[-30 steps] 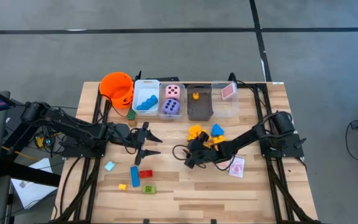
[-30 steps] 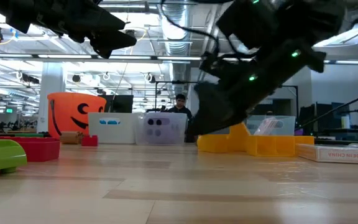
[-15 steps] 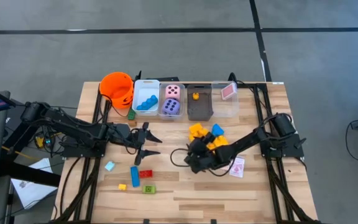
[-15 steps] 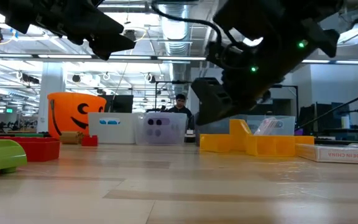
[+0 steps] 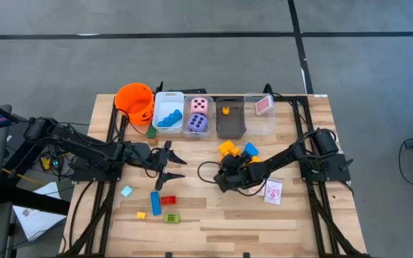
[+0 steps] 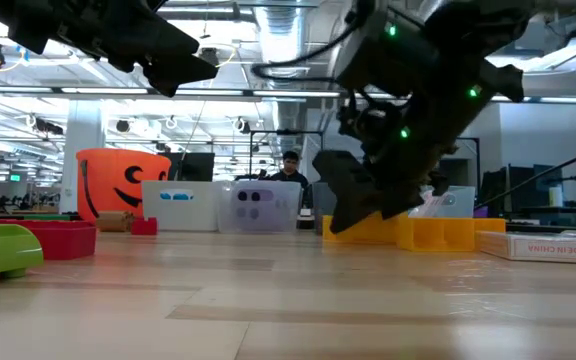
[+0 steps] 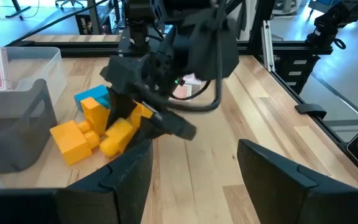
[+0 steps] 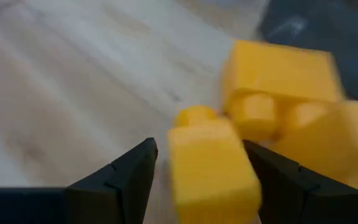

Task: Pick & Place Toys
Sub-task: Put the yellow stud game piece into the white bin

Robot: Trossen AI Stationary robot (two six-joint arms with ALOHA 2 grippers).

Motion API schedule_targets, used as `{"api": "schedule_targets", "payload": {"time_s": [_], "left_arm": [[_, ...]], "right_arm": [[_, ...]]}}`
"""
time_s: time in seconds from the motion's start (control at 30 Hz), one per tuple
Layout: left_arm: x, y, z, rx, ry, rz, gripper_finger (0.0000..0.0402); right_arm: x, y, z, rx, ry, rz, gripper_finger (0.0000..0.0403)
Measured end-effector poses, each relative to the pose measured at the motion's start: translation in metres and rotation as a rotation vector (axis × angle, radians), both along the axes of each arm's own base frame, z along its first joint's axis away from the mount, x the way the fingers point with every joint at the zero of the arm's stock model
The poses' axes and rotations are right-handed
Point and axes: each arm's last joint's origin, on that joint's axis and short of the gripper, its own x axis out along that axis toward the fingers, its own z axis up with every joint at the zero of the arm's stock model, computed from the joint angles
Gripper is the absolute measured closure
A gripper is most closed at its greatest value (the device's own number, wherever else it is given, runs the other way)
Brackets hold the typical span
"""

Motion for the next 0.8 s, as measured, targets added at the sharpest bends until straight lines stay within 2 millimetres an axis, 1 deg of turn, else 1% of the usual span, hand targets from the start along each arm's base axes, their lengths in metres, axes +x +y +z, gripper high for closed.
{"api": "schedule_targets", "payload": {"time_s": [0.27, 0.4, 0.53, 0.7, 0.8], "left_arm": [[0.0000, -0.0001, 0.0000, -0.001, 0.000, -0.003, 0.0175], [0.0000, -0.0001, 0.0000, 0.000, 0.000, -0.003, 0.0175], [0.0000, -0.0001, 0.0000, 0.000, 0.000, -0.002, 0.0175], [0.0000, -0.0001, 0.0000, 0.000, 0.000, -0.002, 0.0175], [0.0000, 0.0001, 0.0000, 0.001, 0.000, 0.002, 0.0175]], "right_arm": [[0.0018, -0.0002, 0.0012, 0.032, -0.003, 0.015, 0.0176], [0.0028, -0.0033, 0.0002, 0.086, 0.011, 0.026, 0.0186], [0.0040, -0.0077, -0.0008, 0.142, 0.025, 0.035, 0.0212], [0.0044, -0.0084, -0.0003, 0.123, 0.044, 0.062, 0.0275], [0.0032, -0.0058, -0.0001, 0.084, 0.050, 0.068, 0.0279]]}}
